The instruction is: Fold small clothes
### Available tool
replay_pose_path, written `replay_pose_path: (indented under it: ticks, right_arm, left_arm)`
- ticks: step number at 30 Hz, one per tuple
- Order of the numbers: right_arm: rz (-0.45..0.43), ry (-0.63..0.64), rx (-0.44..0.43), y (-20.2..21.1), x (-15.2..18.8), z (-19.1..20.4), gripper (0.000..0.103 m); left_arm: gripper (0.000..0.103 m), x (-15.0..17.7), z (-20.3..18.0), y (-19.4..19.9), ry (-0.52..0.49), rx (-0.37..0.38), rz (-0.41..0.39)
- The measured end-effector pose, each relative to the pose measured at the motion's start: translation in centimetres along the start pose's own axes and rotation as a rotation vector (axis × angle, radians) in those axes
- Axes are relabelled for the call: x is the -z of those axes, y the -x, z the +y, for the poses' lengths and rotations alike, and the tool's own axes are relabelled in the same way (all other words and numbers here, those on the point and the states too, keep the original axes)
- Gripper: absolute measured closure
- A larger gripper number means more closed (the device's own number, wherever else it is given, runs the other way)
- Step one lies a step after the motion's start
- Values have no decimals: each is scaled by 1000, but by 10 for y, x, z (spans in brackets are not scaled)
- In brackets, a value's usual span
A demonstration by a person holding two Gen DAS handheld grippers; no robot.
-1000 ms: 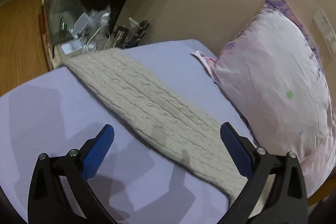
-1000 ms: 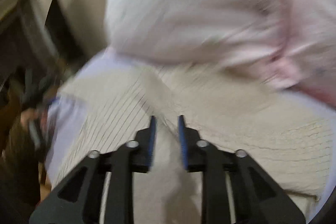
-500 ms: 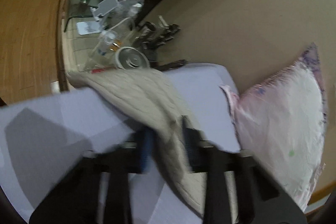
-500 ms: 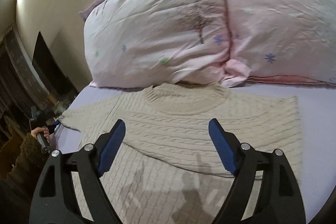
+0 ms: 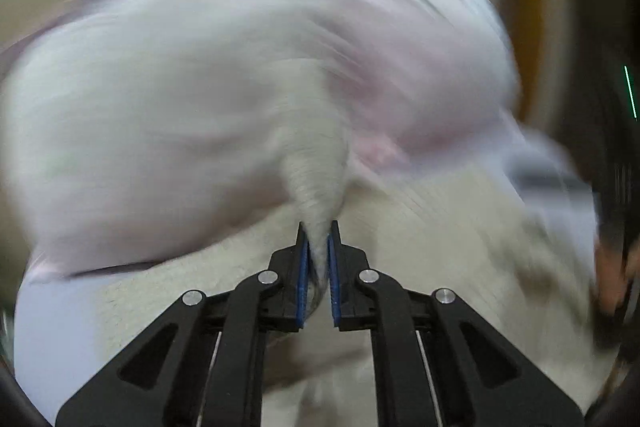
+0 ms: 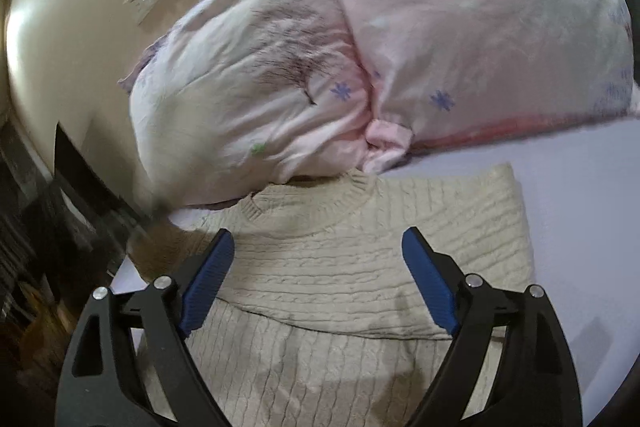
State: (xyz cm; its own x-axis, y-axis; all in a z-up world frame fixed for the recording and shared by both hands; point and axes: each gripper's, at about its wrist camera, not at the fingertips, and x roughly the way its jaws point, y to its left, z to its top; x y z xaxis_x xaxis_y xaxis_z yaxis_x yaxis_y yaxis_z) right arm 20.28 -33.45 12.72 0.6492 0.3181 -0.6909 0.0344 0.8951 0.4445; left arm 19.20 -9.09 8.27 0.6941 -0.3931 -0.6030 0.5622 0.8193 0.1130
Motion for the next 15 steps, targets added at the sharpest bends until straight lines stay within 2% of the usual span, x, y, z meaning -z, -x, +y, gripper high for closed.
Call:
replay_pose_path:
  ticks: [2, 4, 5, 7, 10, 12, 15]
  right_arm:
    - [18, -58, 14, -2, -1, -15, 17]
    - [32, -122, 21, -1, -1, -32, 20]
    - [37, -149, 29, 2, -1, -41, 23]
    - [45, -171, 58, 5, 1, -54, 36]
    - [93, -205, 83, 2, 8, -68, 52]
    - [137, -205, 72, -6, 15, -69, 57]
    - [217, -171, 86, -25, 25, -61, 62]
  left_arm:
    - [91, 13, -46, -32, -131, 25, 96]
    - [91, 23, -53, -31, -130, 23, 106]
    - [89, 25, -44, -19, -95, 36, 83]
    - [71, 27, -19, 7, -7, 23, 43]
    - [54, 45, 27, 52, 114, -47, 1]
    - [48, 70, 55, 75, 196, -89, 37]
    - [43, 104, 78, 94, 338, -91, 114]
